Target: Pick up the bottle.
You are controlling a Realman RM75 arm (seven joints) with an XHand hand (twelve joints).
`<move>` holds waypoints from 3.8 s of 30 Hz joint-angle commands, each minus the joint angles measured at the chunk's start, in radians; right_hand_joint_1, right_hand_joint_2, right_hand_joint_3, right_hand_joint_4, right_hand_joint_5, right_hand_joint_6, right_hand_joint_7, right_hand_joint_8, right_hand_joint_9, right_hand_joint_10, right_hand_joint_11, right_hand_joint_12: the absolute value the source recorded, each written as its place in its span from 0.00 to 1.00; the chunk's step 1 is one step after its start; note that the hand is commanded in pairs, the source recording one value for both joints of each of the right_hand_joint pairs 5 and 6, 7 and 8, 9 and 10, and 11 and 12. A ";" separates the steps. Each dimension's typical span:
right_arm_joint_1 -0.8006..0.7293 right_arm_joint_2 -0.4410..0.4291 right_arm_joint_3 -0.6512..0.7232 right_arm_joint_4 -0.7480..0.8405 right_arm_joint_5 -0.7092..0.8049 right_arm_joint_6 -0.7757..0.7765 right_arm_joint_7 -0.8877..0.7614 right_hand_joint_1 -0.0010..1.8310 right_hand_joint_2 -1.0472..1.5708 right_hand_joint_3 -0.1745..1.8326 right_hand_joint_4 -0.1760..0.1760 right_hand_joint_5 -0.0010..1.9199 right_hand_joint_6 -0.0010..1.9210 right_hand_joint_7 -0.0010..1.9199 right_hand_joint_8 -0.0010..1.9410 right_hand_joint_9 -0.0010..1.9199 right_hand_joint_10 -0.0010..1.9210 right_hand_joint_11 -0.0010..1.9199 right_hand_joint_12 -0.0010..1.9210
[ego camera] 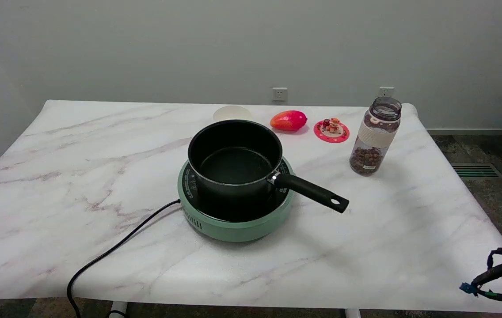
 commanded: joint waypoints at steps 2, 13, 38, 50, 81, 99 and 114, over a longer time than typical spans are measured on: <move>0.117 -0.010 -0.223 -0.144 -0.033 0.073 0.226 0.65 0.17 0.53 0.50 0.04 0.04 0.19 0.19 0.20 0.20 0.20 0.20; 0.146 -0.002 -0.190 -0.284 -0.339 -0.058 0.223 0.66 0.17 0.47 0.50 0.03 0.03 0.22 0.22 0.23 0.23 0.25 0.25; 0.200 0.023 0.025 -0.354 -0.672 -0.266 -0.090 0.71 0.08 0.53 0.50 0.02 0.02 0.22 0.21 0.21 0.21 0.24 0.24; 0.224 0.026 -0.009 -0.343 -0.658 -0.274 -0.052 0.68 0.07 0.59 0.50 0.12 0.12 0.21 0.20 0.19 0.19 0.20 0.20; 0.534 -0.023 -0.319 -0.500 -0.663 -0.246 0.046 0.67 0.06 0.62 0.50 0.17 0.17 0.21 0.20 0.18 0.18 0.18 0.18; 0.629 -0.089 -0.390 -0.545 -0.668 -0.259 0.046 0.66 0.04 0.62 0.50 0.16 0.16 0.21 0.21 0.18 0.18 0.17 0.17; 0.670 -0.118 -0.409 -0.579 -0.668 -0.259 0.046 0.66 0.04 0.62 0.50 0.15 0.15 0.20 0.20 0.17 0.17 0.16 0.16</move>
